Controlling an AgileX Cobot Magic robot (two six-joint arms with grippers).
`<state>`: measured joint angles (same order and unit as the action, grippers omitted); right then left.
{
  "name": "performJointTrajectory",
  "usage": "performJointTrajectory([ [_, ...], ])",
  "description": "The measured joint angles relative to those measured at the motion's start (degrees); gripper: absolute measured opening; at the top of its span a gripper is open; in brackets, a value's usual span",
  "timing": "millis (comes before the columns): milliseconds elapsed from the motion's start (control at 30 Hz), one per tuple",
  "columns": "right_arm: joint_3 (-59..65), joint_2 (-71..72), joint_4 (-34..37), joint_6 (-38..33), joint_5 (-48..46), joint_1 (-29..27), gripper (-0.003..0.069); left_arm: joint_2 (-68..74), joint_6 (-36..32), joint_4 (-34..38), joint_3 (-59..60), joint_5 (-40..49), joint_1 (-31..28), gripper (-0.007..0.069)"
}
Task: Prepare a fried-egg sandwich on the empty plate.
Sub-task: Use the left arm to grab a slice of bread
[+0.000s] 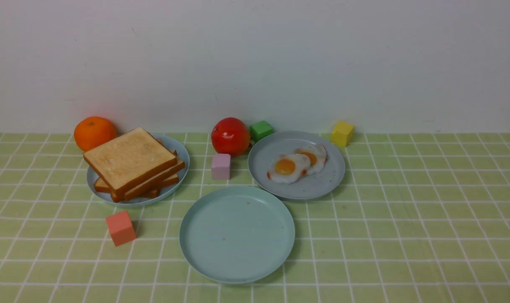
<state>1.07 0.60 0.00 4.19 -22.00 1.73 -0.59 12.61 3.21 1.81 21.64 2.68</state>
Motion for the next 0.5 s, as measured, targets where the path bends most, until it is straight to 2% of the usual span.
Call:
performJointTrajectory([
  [300,0.0,0.0,0.0,0.0,0.0,0.0,0.0238,0.0,0.0,0.0,0.0,0.0,0.0,0.0237],
  [400,0.0,0.0,0.0,0.0,0.0,0.0,0.0238,0.0,0.4,0.2,0.0,-2.7,0.0,0.0237],
  [500,0.0,0.0,0.0,0.0,0.0,0.0,0.0238,0.0,4.7,6.4,0.0,-9.0,0.0,0.0238],
])
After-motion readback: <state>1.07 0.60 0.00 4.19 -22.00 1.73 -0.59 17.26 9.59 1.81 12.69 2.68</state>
